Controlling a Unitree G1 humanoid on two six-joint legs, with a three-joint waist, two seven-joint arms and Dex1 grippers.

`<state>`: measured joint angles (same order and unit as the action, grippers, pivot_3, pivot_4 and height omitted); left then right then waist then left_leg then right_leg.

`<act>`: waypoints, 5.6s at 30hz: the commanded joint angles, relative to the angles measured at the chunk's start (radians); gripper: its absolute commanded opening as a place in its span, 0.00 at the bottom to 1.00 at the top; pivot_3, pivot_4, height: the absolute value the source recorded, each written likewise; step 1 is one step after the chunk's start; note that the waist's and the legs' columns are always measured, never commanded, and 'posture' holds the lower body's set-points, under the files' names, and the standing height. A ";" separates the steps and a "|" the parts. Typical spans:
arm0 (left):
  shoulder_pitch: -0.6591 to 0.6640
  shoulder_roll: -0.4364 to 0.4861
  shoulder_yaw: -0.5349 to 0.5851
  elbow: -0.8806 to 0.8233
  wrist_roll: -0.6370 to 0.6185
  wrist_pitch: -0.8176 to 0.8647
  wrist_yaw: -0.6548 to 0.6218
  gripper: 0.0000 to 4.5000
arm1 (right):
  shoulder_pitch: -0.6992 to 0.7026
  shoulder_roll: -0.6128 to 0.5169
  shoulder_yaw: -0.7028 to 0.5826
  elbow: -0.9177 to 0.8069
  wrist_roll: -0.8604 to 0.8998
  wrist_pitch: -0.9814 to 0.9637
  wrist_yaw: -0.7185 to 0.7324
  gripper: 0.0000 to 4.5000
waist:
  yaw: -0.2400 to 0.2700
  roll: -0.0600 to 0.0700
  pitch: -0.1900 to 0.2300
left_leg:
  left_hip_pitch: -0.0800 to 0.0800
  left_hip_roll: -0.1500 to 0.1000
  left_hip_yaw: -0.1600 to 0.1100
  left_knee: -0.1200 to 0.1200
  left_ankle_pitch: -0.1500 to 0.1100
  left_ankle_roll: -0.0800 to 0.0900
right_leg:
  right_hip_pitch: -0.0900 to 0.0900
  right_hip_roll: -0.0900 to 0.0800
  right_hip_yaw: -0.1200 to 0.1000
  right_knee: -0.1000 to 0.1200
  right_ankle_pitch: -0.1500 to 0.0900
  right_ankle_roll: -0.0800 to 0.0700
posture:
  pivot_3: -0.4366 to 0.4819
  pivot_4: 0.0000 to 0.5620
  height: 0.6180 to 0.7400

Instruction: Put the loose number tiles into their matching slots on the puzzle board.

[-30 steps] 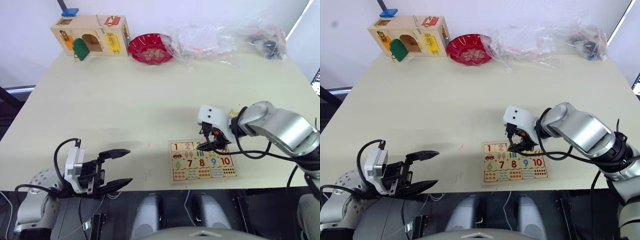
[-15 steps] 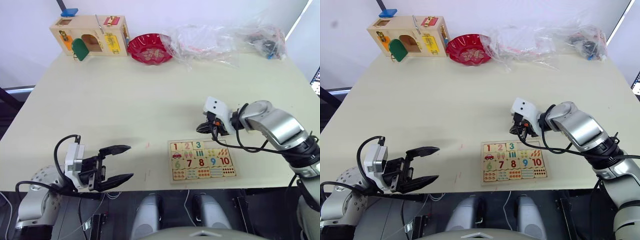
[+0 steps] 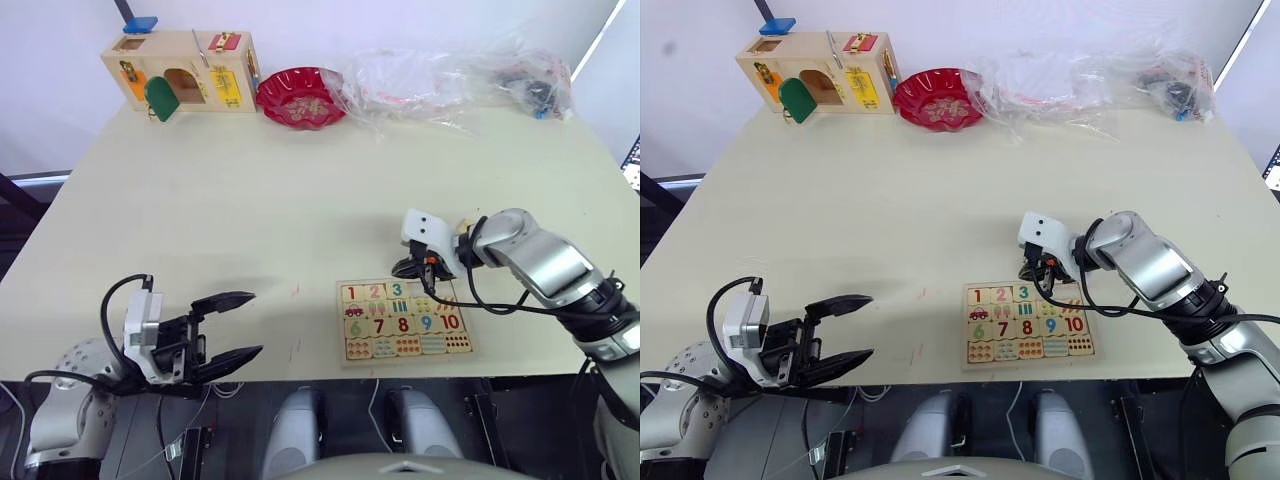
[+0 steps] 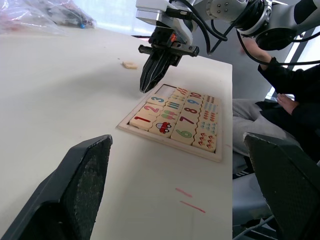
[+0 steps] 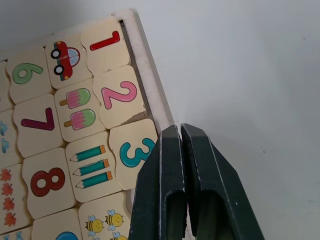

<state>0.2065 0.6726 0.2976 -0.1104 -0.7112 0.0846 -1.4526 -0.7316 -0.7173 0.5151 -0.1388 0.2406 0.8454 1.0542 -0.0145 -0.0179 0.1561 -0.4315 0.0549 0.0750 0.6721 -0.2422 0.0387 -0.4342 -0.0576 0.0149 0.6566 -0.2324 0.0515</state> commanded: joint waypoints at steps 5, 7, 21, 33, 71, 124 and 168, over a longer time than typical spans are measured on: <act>0.001 -0.002 0.019 -0.033 -0.017 -0.010 0.000 1.00 | 0.011 0.009 -0.004 -0.011 -0.032 -0.019 0.018 0.02 | 0.000 0.000 0.000 | 0.000 0.000 0.000 0.000 0.000 0.000 | 0.000 0.000 0.000 0.000 0.000 0.000 | 0.48 0.27 1.00; -0.001 -0.003 0.017 -0.033 -0.015 -0.010 0.001 1.00 | 0.015 0.010 -0.002 -0.013 -0.039 -0.021 0.022 0.02 | 0.000 0.000 0.000 | 0.000 0.000 0.000 0.000 0.000 0.000 | 0.000 0.000 0.000 0.000 0.000 0.000 | 0.48 0.27 1.00; 0.002 -0.007 0.017 -0.037 -0.014 -0.009 0.005 1.00 | 0.035 0.008 0.008 -0.038 -0.069 -0.026 0.055 0.02 | 0.000 0.000 0.000 | 0.000 0.000 0.000 0.000 0.000 0.000 | 0.000 0.000 0.000 0.000 0.000 0.000 | 0.48 0.27 1.00; 0.034 -0.021 0.028 -0.049 -0.013 -0.018 0.024 1.00 | 0.207 0.003 -0.311 -0.171 0.102 -0.134 0.044 0.02 | 0.004 0.000 0.000 | 0.000 0.000 0.000 0.000 0.000 0.000 | 0.001 0.000 0.000 -0.001 0.000 0.000 | 0.48 0.27 1.00; -0.002 -0.058 0.029 0.115 0.015 -0.108 0.023 1.00 | 0.916 -0.039 -1.009 -0.028 0.242 -0.530 -0.082 0.99 | 0.005 -0.002 -0.001 | 0.008 0.001 0.000 0.000 0.000 0.000 | 0.008 0.003 0.003 0.000 0.000 0.000 | 0.48 0.27 1.00; -0.050 -0.043 0.081 -0.014 -0.071 -0.011 0.022 1.00 | -0.003 0.066 -0.480 0.816 -0.106 -0.532 -0.064 0.99 | -0.002 -0.002 -0.001 | 0.011 0.001 0.010 -0.001 0.000 0.000 | 0.008 0.004 0.007 0.000 0.000 0.000 | 0.48 0.27 1.00; -0.250 -0.075 -0.024 0.121 -0.031 0.020 -0.003 1.00 | 0.863 0.436 -0.900 -0.771 0.070 0.496 -0.762 0.32 | -0.001 -0.003 -0.002 | 0.006 0.001 0.002 -0.001 0.000 0.000 | 0.004 0.004 0.006 0.000 0.000 0.000 | 0.48 0.27 1.00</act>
<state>-0.0356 0.5865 0.2651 0.0150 -0.7403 0.1032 -1.4454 0.1141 -0.2981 -0.3878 -0.8689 0.3201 1.3693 0.3216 -0.0153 -0.0213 0.1542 -0.4258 0.0560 0.0758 0.6709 -0.2422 0.0386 -0.4301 -0.0538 0.0197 0.6565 -0.2324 0.0512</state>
